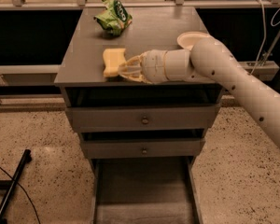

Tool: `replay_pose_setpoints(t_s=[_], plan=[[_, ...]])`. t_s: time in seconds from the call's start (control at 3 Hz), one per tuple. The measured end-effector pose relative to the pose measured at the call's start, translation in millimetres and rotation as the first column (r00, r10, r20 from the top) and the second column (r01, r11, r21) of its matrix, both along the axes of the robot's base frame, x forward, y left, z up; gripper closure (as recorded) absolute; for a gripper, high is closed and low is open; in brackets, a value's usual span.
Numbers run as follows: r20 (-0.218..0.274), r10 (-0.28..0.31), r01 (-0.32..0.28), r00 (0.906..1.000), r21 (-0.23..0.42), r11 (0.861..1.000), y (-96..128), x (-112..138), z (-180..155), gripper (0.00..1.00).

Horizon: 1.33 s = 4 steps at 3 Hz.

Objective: Pick sponge from bottom drawer and place on counter

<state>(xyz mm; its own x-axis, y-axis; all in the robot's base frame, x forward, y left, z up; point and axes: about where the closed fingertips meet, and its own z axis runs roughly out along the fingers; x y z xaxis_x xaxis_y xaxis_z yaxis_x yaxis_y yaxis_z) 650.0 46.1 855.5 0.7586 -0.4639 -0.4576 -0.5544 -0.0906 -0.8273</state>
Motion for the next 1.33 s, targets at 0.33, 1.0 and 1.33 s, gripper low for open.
replay_pose_setpoints(t_s=[0.33, 1.0, 1.33], plan=[[0.024, -0.084, 0.082, 0.9962, 0.064, 0.995, 9.5, 23.7, 19.4, 0.82], [0.016, -0.142, 0.140, 0.9897, 0.098, 0.985, 10.8, 38.4, 32.6, 0.35], [0.016, -0.142, 0.140, 0.9897, 0.098, 0.985, 10.8, 38.4, 32.6, 0.12]])
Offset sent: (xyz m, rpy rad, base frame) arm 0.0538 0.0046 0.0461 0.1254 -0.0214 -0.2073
